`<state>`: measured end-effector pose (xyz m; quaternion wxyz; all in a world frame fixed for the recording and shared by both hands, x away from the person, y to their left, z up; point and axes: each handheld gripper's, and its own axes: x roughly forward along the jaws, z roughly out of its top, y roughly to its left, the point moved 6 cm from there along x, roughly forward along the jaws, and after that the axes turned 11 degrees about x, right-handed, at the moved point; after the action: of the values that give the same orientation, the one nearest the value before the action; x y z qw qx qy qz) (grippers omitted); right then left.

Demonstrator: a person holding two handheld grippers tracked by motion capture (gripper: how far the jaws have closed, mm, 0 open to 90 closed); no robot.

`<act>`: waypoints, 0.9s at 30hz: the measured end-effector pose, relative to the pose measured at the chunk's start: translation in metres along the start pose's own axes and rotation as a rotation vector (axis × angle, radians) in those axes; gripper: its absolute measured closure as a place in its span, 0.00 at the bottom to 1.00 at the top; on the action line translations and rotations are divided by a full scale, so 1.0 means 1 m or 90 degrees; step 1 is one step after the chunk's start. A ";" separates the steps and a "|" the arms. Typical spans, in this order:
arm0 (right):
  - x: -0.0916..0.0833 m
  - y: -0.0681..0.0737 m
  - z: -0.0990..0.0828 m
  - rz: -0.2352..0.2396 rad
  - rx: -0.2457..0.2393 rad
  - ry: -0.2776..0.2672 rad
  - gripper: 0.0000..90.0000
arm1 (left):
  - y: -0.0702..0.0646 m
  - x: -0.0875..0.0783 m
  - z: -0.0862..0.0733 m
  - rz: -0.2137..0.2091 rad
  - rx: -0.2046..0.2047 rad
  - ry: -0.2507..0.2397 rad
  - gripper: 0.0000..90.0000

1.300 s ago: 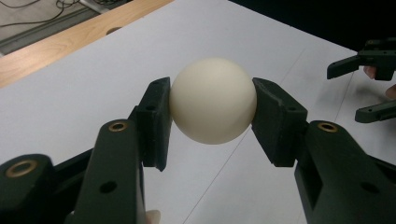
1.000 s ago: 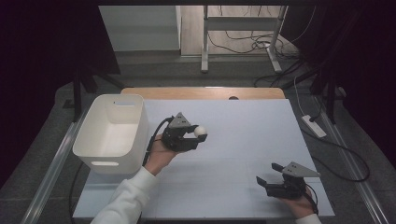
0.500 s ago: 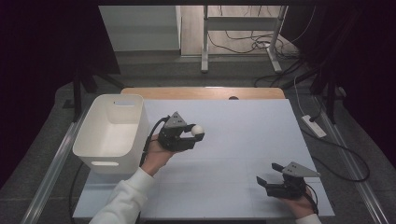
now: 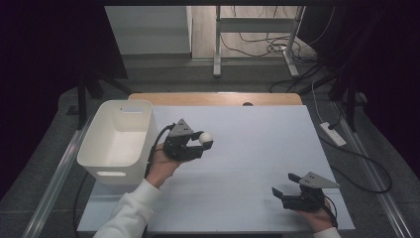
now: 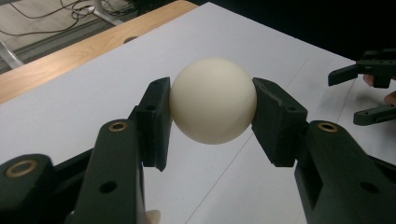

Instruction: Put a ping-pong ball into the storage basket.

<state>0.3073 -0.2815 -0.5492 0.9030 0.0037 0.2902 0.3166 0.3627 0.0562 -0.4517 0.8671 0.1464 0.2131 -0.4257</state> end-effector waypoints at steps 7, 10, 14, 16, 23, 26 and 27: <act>0.000 0.000 0.000 0.000 0.000 0.000 0.17 | 0.001 -0.002 0.000 0.002 -0.003 -0.006 0.56; 0.000 0.000 0.000 0.000 0.001 0.000 0.17 | 0.001 -0.003 0.001 0.003 -0.003 -0.007 0.56; 0.000 0.000 0.000 0.000 0.000 0.000 0.17 | 0.002 -0.005 0.001 0.005 -0.004 -0.009 0.56; 0.000 0.000 0.000 0.000 0.000 0.000 0.17 | 0.003 -0.006 0.002 0.007 -0.004 -0.012 0.56; 0.000 0.000 0.000 0.000 0.001 0.000 0.17 | 0.006 -0.010 0.002 0.014 -0.007 -0.016 0.56; 0.000 0.000 0.000 0.001 0.000 0.000 0.17 | 0.007 -0.013 0.002 0.015 -0.007 -0.016 0.56; 0.000 0.000 0.000 0.001 0.000 0.000 0.17 | 0.007 -0.013 0.002 0.016 -0.007 -0.017 0.56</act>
<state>0.3074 -0.2808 -0.5493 0.9028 0.0042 0.2901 0.3175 0.3613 0.0685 -0.4432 0.8760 0.1390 0.2022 -0.4153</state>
